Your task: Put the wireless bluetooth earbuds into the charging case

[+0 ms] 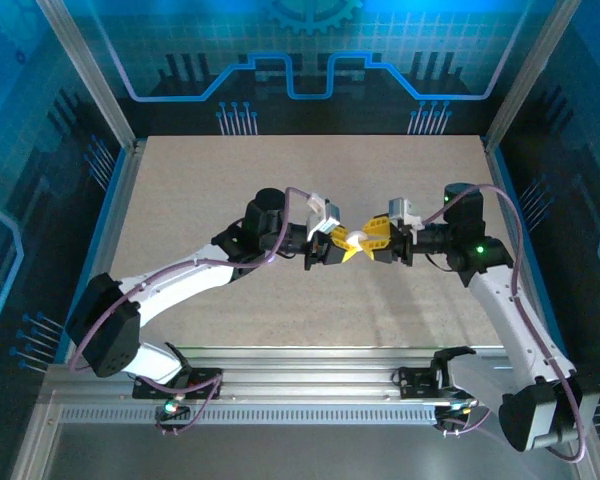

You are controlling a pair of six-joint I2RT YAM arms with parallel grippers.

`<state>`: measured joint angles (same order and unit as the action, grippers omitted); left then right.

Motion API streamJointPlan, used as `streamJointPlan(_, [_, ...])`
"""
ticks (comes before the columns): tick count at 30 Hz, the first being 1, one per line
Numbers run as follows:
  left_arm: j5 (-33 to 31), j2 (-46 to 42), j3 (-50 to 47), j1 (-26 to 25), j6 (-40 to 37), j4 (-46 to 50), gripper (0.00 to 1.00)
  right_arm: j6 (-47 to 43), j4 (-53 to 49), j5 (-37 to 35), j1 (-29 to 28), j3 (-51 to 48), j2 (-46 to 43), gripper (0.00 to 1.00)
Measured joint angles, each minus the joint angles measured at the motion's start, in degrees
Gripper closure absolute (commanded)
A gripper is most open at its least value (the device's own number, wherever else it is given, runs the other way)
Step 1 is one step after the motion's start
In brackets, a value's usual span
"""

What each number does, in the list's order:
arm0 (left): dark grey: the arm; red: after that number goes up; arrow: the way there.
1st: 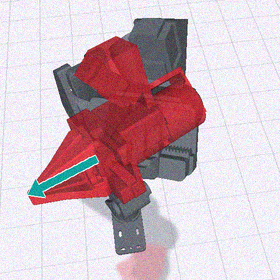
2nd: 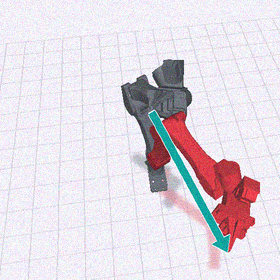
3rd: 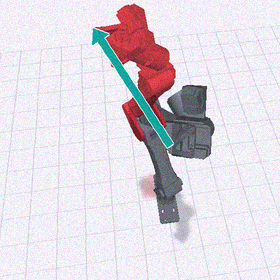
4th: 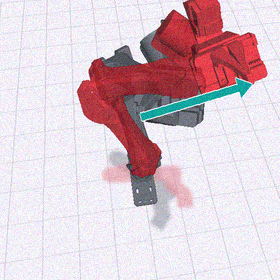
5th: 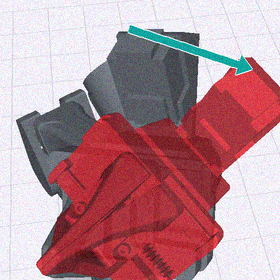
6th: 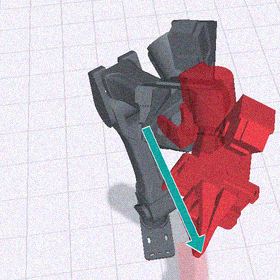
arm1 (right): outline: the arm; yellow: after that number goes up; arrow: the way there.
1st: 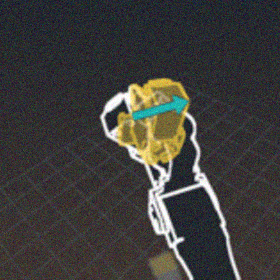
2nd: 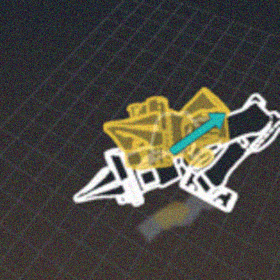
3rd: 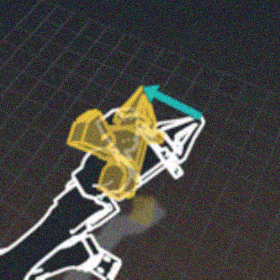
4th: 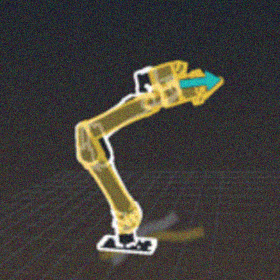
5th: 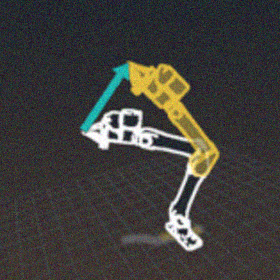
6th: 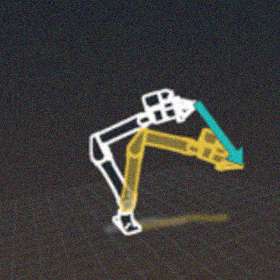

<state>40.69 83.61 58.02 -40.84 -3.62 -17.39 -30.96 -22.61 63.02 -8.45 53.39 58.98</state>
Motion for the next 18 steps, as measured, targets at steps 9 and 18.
streamJointPlan(9, [1.7,0.0,0.0,0.0,0.0,0.2,0.89,-3.9,-4.7,2.3,0.0,1.8,1.7,0.68])
streamJointPlan(18, [1.8,0.0,0.0,0.0,0.0,0.5,0.89,-5.6,-6.3,3.5,0.0,2.6,3.2,0.7])
